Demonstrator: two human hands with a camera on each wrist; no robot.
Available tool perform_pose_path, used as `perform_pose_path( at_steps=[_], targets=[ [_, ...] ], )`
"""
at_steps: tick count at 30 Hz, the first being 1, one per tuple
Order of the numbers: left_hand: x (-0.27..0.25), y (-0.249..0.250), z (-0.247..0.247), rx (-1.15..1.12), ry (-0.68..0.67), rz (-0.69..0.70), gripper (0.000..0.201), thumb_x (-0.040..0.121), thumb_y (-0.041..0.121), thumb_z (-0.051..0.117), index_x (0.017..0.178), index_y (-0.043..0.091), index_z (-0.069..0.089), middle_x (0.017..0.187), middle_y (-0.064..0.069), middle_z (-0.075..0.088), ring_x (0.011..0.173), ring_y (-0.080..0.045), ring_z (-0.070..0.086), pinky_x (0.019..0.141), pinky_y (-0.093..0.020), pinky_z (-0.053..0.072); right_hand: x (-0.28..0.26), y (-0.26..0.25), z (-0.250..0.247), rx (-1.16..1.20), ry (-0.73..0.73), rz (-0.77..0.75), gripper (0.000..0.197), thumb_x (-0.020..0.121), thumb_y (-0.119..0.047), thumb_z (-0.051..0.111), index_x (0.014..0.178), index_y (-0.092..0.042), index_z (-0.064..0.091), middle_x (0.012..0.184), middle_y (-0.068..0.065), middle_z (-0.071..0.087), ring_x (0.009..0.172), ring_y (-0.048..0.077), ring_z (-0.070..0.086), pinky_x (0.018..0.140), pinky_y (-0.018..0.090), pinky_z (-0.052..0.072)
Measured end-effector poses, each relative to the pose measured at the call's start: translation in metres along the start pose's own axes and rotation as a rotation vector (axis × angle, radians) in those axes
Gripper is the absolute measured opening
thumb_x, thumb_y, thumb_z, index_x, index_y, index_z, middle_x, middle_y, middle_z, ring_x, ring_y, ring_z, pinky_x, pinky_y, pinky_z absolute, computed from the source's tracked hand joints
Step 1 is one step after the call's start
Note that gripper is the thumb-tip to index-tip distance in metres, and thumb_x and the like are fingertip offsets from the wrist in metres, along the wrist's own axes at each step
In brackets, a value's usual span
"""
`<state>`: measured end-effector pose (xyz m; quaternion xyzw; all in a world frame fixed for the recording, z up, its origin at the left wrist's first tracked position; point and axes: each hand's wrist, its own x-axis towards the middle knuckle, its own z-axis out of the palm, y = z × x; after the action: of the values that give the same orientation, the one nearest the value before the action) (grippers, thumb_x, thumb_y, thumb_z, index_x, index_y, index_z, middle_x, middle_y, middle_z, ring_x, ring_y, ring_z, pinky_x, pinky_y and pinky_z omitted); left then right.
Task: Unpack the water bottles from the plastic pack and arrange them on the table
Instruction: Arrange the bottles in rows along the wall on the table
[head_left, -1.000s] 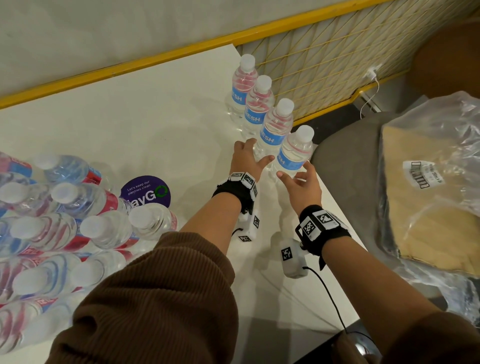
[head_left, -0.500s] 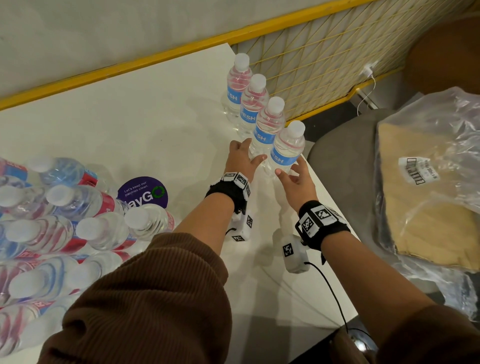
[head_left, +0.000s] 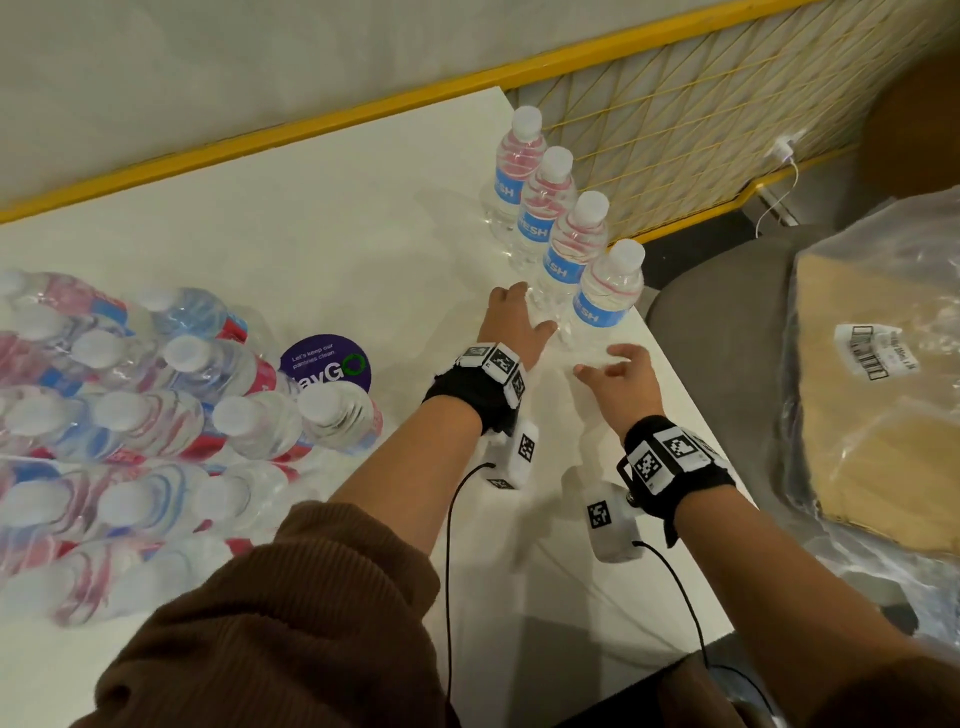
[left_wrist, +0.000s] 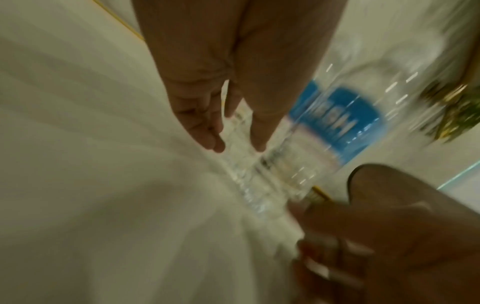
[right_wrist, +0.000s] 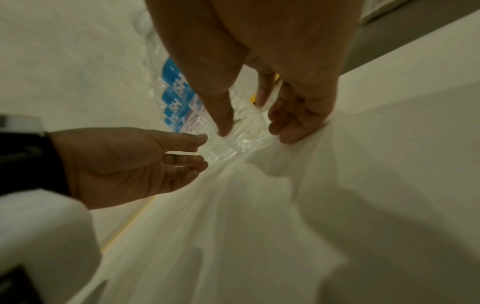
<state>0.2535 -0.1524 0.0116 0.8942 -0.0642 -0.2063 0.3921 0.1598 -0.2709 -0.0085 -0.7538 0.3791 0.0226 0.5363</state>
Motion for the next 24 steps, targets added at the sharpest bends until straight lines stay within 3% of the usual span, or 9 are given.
perform_pose_path(
  at_steps=[2, 4, 6, 10, 12, 14, 17, 21, 24],
  targets=[
    [-0.023, 0.006, -0.017, 0.022, 0.01, 0.037, 0.052, 0.087, 0.02, 0.064, 0.133, 0.007, 0.045, 0.131, -0.014, 0.045, 0.112, -0.028, 0.055, 0.097, -0.031, 0.042, -0.015, 0.005, 0.006, -0.028, -0.123, -0.001, 0.024, 0.078, -0.024, 0.074, 0.092, -0.019, 0.055, 0.087, 0.004, 0.057, 0.072, 0.019, 0.056, 0.066, 0.03, 0.045],
    [-0.047, 0.012, -0.038, 0.05, 0.026, 0.067, 0.042, 0.089, 0.018, 0.06, 0.129, 0.01, 0.05, 0.127, -0.011, 0.051, 0.109, -0.025, 0.058, 0.095, -0.031, 0.045, -0.035, 0.004, 0.019, -0.113, -0.269, -0.084, 0.018, 0.078, -0.02, 0.073, 0.075, -0.023, 0.055, 0.073, 0.0, 0.056, 0.067, 0.019, 0.053, 0.065, 0.03, 0.045],
    [-0.069, 0.014, -0.063, 0.108, 0.047, 0.078, 0.037, 0.09, 0.017, 0.057, 0.126, 0.012, 0.052, 0.125, -0.008, 0.055, 0.11, -0.022, 0.057, 0.096, -0.032, 0.045, -0.056, -0.005, 0.037, -0.206, -0.41, -0.209, 0.022, 0.079, -0.018, 0.071, 0.07, -0.028, 0.054, 0.069, -0.004, 0.054, 0.065, 0.016, 0.052, 0.065, 0.027, 0.043],
    [-0.103, 0.004, -0.11, 0.272, 0.077, 0.043, 0.036, 0.09, 0.018, 0.054, 0.125, 0.019, 0.052, 0.126, -0.003, 0.055, 0.113, -0.022, 0.054, 0.097, -0.034, 0.045, -0.1, -0.028, 0.069, -0.306, -0.578, -0.402, 0.032, 0.083, -0.01, 0.064, 0.07, -0.034, 0.047, 0.083, -0.002, 0.059, 0.067, 0.01, 0.052, 0.064, 0.019, 0.039],
    [-0.117, -0.005, -0.131, 0.375, 0.075, -0.025, 0.039, 0.088, 0.019, 0.055, 0.127, 0.022, 0.051, 0.13, -0.003, 0.052, 0.118, -0.024, 0.051, 0.099, -0.039, 0.045, -0.122, -0.036, 0.083, -0.338, -0.676, -0.456, 0.024, 0.083, -0.01, 0.063, 0.077, -0.03, 0.05, 0.093, -0.001, 0.059, 0.078, 0.015, 0.054, 0.072, 0.022, 0.041],
    [-0.129, -0.016, -0.148, 0.493, 0.042, -0.067, 0.041, 0.087, 0.018, 0.055, 0.128, 0.022, 0.051, 0.134, -0.005, 0.048, 0.123, -0.026, 0.047, 0.103, -0.041, 0.042, -0.141, -0.04, 0.095, -0.392, -0.763, -0.501, 0.022, 0.082, -0.016, 0.068, 0.099, -0.022, 0.055, 0.11, 0.003, 0.059, 0.094, 0.019, 0.056, 0.081, 0.026, 0.044],
    [-0.144, -0.031, -0.166, 0.589, -0.043, -0.08, 0.042, 0.089, 0.015, 0.053, 0.13, 0.015, 0.05, 0.139, -0.007, 0.046, 0.128, -0.025, 0.044, 0.104, -0.032, 0.035, -0.167, -0.041, 0.11, -0.43, -0.822, -0.548, 0.064, 0.077, -0.022, 0.076, 0.133, -0.015, 0.045, 0.135, 0.006, 0.049, 0.119, 0.022, 0.049, 0.102, 0.035, 0.041],
    [-0.153, -0.038, -0.175, 0.625, -0.118, -0.034, 0.045, 0.091, 0.016, 0.056, 0.135, 0.013, 0.047, 0.142, -0.007, 0.043, 0.13, -0.023, 0.042, 0.099, -0.022, 0.031, -0.193, -0.036, 0.125, -0.39, -0.813, -0.621, 0.087, 0.071, -0.032, 0.08, 0.142, -0.017, 0.033, 0.144, 0.006, 0.042, 0.13, 0.024, 0.043, 0.11, 0.042, 0.035],
    [-0.154, -0.037, -0.178, 0.662, -0.111, 0.019, 0.044, 0.089, 0.018, 0.06, 0.132, 0.012, 0.051, 0.142, -0.007, 0.044, 0.129, -0.023, 0.043, 0.095, -0.02, 0.03, -0.198, -0.034, 0.127, -0.433, -0.684, -0.576, 0.079, 0.077, -0.03, 0.076, 0.142, -0.017, 0.033, 0.14, 0.008, 0.047, 0.126, 0.028, 0.047, 0.104, 0.036, 0.038]
  ],
)
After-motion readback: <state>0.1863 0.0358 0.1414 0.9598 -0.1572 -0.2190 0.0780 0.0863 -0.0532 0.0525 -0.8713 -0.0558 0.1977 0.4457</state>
